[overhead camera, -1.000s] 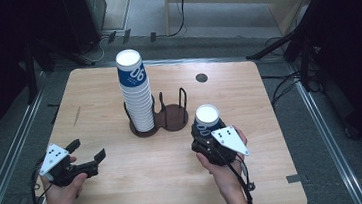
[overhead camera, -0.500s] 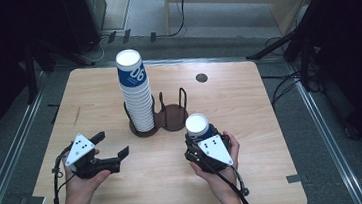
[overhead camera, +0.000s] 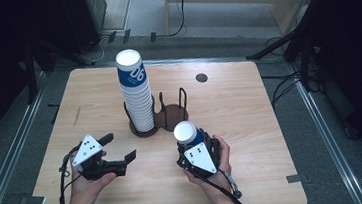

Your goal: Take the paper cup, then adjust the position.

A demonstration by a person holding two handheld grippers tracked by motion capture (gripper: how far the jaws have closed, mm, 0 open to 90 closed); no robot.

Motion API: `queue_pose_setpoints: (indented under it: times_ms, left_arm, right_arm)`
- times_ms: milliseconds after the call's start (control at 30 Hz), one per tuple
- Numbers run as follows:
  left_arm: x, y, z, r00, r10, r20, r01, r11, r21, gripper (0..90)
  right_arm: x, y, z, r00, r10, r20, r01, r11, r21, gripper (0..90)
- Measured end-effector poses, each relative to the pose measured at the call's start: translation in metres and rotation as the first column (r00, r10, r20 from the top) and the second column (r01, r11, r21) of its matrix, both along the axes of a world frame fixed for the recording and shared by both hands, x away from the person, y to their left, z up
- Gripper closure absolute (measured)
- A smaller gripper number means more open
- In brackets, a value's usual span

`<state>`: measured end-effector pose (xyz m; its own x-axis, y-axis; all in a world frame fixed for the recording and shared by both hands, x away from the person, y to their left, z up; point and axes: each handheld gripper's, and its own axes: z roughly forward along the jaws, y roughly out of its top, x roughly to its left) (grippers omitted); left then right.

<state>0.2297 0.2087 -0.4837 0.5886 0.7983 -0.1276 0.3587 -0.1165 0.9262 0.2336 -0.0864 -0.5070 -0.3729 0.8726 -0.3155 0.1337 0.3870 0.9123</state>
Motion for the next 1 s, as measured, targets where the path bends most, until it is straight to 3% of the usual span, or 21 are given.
queue_pose_setpoints:
  times_ms: [333,500,800,833,1000]
  left_arm:
    - [-0.003,-0.003,0.003,0.9998,-0.020,0.001,0.020,0.9998,-0.001,4.0]
    - [-0.003,-0.007,0.005,0.9992,-0.040,0.002,0.040,0.9992,0.007,4.0]
    - [-0.005,-0.018,0.006,0.9979,-0.064,-0.014,0.064,0.9977,0.024,4.0]
    - [-0.005,-0.020,0.006,0.9967,-0.079,-0.018,0.079,0.9964,0.028,4.0]
    - [-0.006,-0.026,0.006,0.9942,-0.105,-0.025,0.106,0.9937,0.035,4.0]
  right_arm:
    - [-0.003,0.011,-0.004,0.9995,0.028,0.011,-0.028,0.998,-0.048,23.0]
    - [-0.005,0.016,-0.007,0.9984,0.048,0.029,-0.045,0.995,-0.090,23.0]
    - [-0.009,0.023,-0.009,0.9948,0.081,0.062,-0.073,0.990,-0.124,22.9]
    - [-0.011,0.025,-0.011,0.9929,0.096,0.070,-0.085,0.985,-0.149,22.9]
    - [-0.015,0.031,-0.014,0.9879,0.131,0.084,-0.113,0.976,-0.185,22.9]
